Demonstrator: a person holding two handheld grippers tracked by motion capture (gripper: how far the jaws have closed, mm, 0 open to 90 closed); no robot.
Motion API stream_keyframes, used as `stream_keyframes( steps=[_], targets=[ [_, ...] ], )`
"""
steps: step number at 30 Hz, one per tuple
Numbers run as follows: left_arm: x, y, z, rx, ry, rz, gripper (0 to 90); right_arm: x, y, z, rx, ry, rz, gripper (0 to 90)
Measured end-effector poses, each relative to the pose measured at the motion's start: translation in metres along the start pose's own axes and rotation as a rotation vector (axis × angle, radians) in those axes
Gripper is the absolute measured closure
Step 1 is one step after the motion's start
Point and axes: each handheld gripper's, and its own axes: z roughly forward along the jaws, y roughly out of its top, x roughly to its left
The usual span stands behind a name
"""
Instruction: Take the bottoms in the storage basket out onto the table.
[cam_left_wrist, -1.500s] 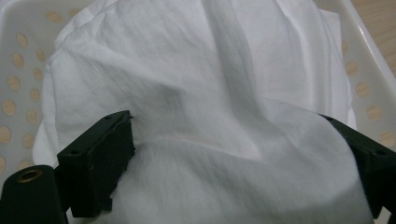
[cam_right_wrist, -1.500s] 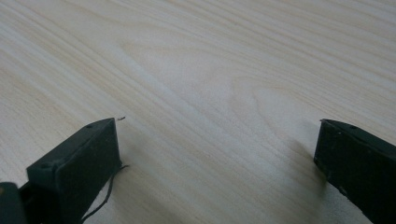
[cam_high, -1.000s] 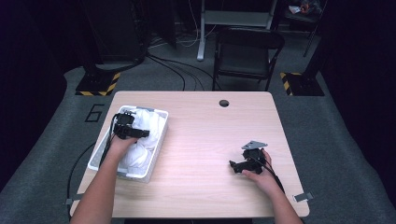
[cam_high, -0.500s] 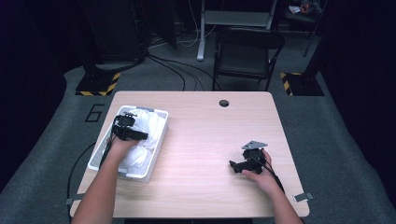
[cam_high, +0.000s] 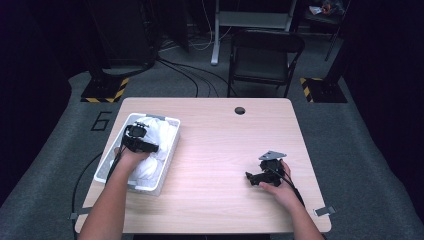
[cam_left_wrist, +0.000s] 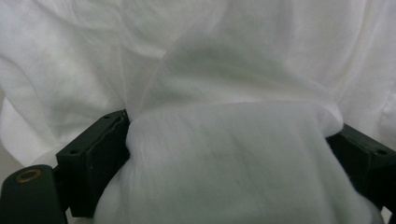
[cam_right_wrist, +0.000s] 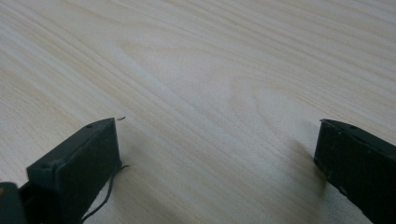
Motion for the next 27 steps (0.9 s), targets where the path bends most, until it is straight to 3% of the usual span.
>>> stream_keyframes(
  steps=[5,11,15,20,27],
  targets=[
    [0.0003,-0.0007,0.0024,0.010,0.011,0.008,10.3,0.0000,0.0000,0.0000,-0.001,0.000,0.000,0.0],
    [0.0040,-0.0017,0.0050,0.036,-0.004,-0.056,10.4,0.0000,0.0000,-0.0001,0.001,-0.001,0.000,0.0],
    [0.0026,-0.0022,0.0069,0.037,-0.012,-0.038,10.3,0.0000,0.0000,0.0000,0.000,-0.001,0.000,0.0],
    [0.0048,-0.0034,0.0068,0.030,-0.032,-0.049,10.3,0.0000,0.0000,0.0000,0.000,0.000,0.000,0.0],
    [0.0044,-0.0076,0.0086,0.003,-0.008,-0.044,15.1,0.0000,0.0000,-0.0001,0.001,-0.001,0.000,0.0]
  ],
)
